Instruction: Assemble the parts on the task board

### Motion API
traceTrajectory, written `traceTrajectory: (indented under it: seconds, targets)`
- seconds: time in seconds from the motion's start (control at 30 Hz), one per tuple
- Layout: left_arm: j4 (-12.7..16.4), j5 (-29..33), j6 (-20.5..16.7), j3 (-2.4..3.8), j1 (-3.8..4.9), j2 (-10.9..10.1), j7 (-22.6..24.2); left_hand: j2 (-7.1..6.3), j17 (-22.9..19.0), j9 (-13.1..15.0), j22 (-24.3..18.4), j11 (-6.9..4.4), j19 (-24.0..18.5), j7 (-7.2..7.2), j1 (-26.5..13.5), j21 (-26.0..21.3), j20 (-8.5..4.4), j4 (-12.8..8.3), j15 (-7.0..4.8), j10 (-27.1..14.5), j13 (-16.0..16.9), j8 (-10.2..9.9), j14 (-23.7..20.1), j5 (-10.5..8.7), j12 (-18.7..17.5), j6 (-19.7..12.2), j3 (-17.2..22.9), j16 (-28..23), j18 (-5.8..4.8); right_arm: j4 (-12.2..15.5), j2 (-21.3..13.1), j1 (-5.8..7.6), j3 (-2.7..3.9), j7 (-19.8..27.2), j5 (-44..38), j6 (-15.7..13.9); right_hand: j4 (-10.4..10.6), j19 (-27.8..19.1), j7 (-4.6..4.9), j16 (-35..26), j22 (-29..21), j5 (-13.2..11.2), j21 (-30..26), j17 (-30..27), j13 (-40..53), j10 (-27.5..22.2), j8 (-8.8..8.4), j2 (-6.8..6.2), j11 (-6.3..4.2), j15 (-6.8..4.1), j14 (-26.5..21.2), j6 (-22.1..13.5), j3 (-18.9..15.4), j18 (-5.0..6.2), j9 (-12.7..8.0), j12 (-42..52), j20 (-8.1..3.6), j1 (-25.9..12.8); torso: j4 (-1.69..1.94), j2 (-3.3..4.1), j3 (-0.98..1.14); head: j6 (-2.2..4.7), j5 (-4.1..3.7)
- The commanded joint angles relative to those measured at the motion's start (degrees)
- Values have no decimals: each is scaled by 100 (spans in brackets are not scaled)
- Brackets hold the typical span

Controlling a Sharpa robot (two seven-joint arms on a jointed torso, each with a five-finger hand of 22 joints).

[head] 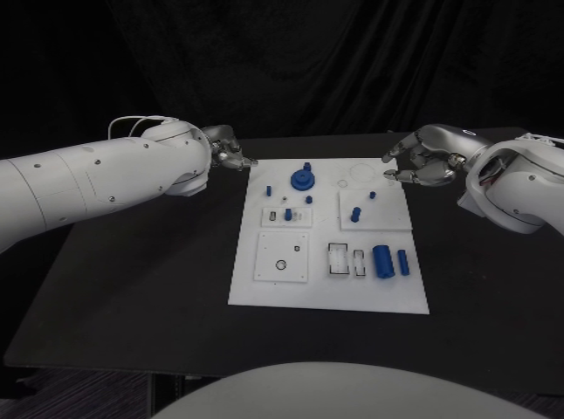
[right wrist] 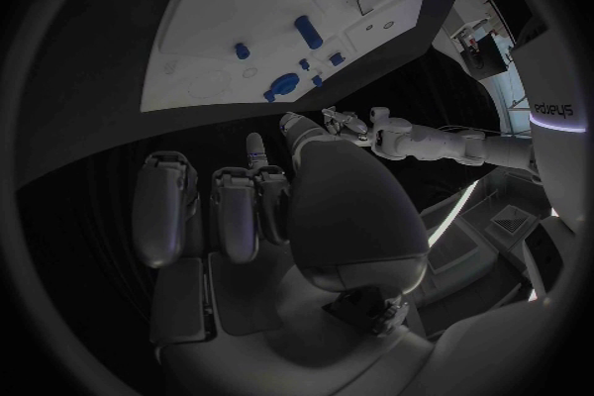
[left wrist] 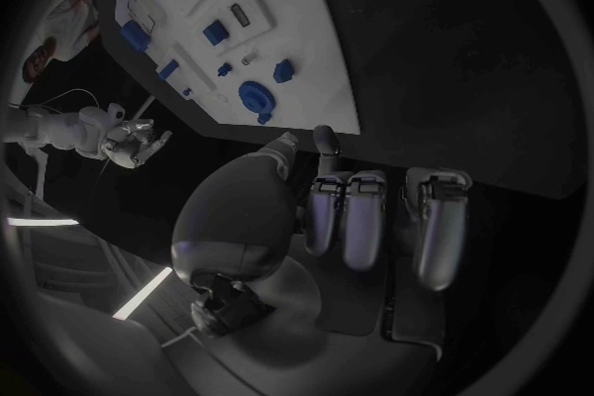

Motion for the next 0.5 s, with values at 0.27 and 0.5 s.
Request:
traceTrajectory:
  seconds: [0.27,0.5]
  targets:
    - [102,-175,234,3,-35,40,78,84,1510,-167,1510,-30,604,7,-225,23,-44,327,-40,597,1501,-351,605,-446,15,101,-284,15,-37,-9,4,-21,5,-66,-7,0,7,130,-19,-15,1167,8,-35,843,723,34,11,45,39,53,458,39,29,34,-10,-25,26,10,-9,0,-3,1,44]
    - [179,-176,265,3,-115,80,140,172,1510,-666,1510,16,604,62,-247,23,-9,327,-2,597,1501,-976,605,-477,15,305,-501,15,-37,-10,1,-26,5,-65,-7,-4,7,130,-19,-15,1167,8,-35,843,723,34,11,45,39,53,458,39,29,34,-10,-25,26,10,-14,-1,-2,1,32]
